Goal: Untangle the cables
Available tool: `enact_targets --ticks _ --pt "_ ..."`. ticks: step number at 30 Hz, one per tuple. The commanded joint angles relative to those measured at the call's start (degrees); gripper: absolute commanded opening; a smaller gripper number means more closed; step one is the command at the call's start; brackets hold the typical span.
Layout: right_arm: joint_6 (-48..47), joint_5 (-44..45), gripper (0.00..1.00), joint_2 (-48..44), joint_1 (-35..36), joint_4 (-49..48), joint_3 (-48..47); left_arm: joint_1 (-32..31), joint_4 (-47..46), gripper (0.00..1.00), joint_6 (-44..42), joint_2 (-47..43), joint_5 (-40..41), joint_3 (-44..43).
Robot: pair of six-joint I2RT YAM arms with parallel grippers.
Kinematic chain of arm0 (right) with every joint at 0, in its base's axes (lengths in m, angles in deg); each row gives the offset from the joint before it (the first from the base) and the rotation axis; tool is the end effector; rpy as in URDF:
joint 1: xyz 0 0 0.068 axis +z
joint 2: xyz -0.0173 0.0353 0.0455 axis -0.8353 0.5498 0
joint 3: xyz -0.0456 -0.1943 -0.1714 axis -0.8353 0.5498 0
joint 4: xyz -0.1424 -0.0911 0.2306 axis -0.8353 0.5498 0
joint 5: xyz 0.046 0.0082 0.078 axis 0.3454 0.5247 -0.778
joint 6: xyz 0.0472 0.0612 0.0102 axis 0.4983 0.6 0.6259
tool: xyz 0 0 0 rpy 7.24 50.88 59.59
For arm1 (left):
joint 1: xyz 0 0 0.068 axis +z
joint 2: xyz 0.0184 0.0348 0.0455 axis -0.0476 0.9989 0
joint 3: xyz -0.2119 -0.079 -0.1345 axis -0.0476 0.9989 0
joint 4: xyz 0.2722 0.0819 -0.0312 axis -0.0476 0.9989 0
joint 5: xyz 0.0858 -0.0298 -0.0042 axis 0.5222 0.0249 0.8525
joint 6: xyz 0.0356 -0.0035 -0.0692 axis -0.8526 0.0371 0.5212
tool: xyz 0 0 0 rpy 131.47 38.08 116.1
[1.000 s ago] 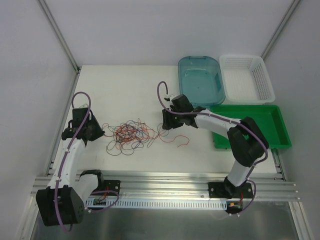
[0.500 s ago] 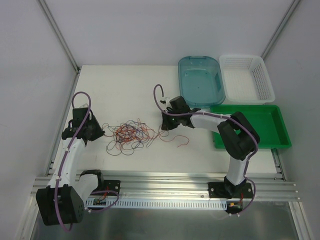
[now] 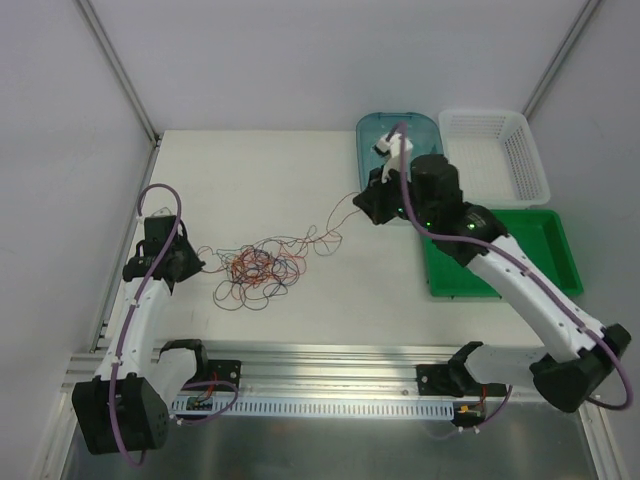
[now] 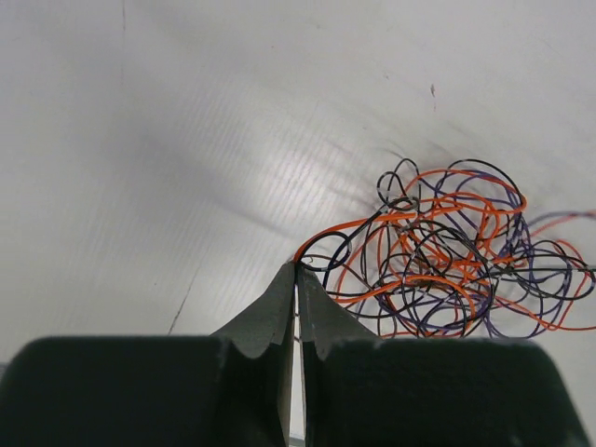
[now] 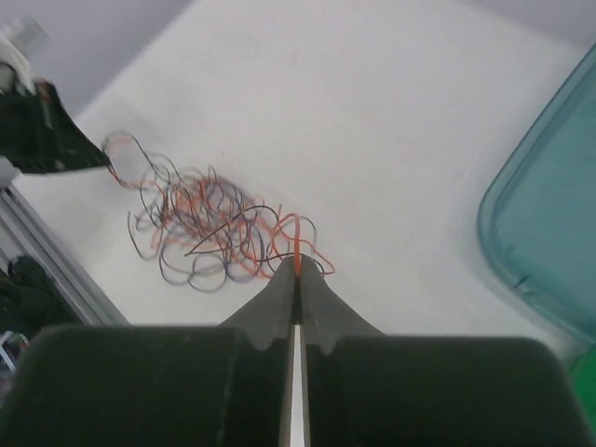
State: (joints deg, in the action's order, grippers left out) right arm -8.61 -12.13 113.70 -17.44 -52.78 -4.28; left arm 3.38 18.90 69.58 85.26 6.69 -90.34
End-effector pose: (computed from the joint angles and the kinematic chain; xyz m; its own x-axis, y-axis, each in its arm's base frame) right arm 0.2587 0.2218 0.3803 -0.1497 -0.2725 -0.9504 -0.7421 0.6662 -0.0741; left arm 0.2428 0.0286 0.2104 -0.5979 -0.4588 -0.6573 -0.4007 0.8813 -0.2507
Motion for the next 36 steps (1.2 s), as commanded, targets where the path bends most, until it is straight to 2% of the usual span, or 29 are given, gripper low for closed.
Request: enact_targets --ticks 1,7,12,16,23,28,33,36 --pt "-3.80 5.15 0.01 -6.37 0.26 11.04 -9.63 0.57 0.77 0.00 -0.29 -0.89 4.44 -1.10" --pt "-4.86 4.99 0.01 -11.91 0.17 14.22 -20.71 0.75 1.39 0.00 -0.20 -0.72 6.28 -1.10" --pt "-4.86 4.45 0.01 -15.69 0.17 10.45 -21.16 1.01 1.91 0.00 -0.02 -0.10 7.69 -1.27" --pt "-5.56 9.52 0.01 -18.42 0.17 7.37 -21.95 1.10 2.44 0.00 0.07 0.60 9.53 -1.54" --pt "-7.32 14.12 0.01 -17.54 0.09 7.63 -28.54 3.99 2.70 0.00 0.68 3.76 12.78 -2.94" --pt "-8.55 18.07 0.01 -18.15 0.00 6.84 -29.16 8.38 2.62 0.00 2.17 9.55 12.53 -6.71" --pt "-9.34 19.83 0.01 -19.47 -0.09 7.54 -27.06 8.74 2.62 0.00 2.27 14.82 13.92 -10.94" --pt "-9.95 22.73 0.01 -21.58 0.00 7.89 -24.87 11.20 2.53 0.00 2.35 16.76 13.85 -12.17"
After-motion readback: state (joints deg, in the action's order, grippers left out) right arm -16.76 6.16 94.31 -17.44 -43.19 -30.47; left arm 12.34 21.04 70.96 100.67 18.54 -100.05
